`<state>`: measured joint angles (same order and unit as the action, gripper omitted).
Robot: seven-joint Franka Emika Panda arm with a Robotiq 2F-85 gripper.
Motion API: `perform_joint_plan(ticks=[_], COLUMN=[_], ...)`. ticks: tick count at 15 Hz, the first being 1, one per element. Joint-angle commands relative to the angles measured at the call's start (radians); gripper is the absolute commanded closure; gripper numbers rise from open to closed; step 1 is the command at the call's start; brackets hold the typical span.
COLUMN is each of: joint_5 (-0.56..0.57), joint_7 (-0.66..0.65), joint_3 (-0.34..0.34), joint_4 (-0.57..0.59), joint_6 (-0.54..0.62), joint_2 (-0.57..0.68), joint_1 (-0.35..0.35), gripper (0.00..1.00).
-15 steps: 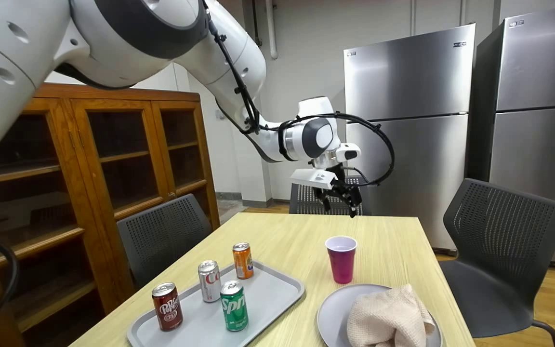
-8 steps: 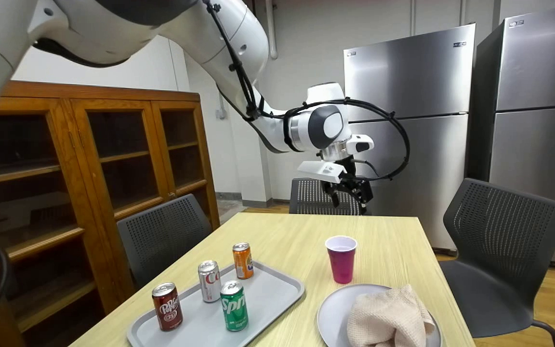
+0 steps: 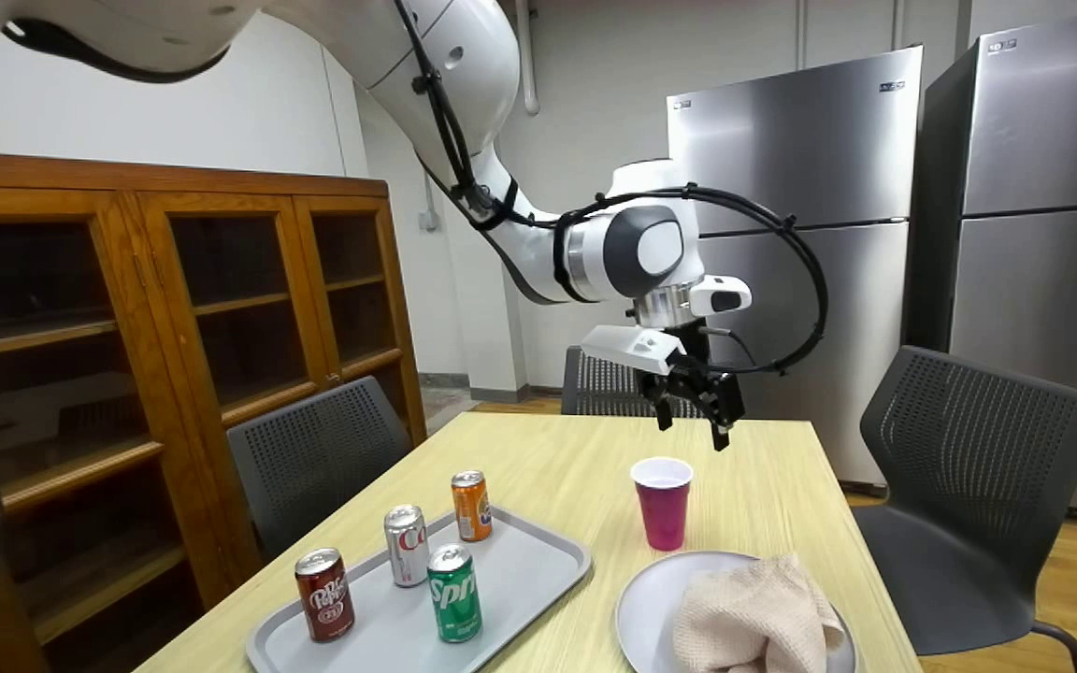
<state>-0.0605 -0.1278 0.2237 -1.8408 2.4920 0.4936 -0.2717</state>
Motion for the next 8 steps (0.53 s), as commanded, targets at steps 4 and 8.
perform_joint_plan(ticks=[4,8], joint_5=[0.011,0.023], joint_7=[-0.091,-0.133], joint_3=[0.067,0.101], joint_4=[-0.109,-0.140], joint_6=[0.052,0.049], joint_2=[-0.022,-0.016], joint_1=[0.011,0.016], gripper=[0.00,0.00])
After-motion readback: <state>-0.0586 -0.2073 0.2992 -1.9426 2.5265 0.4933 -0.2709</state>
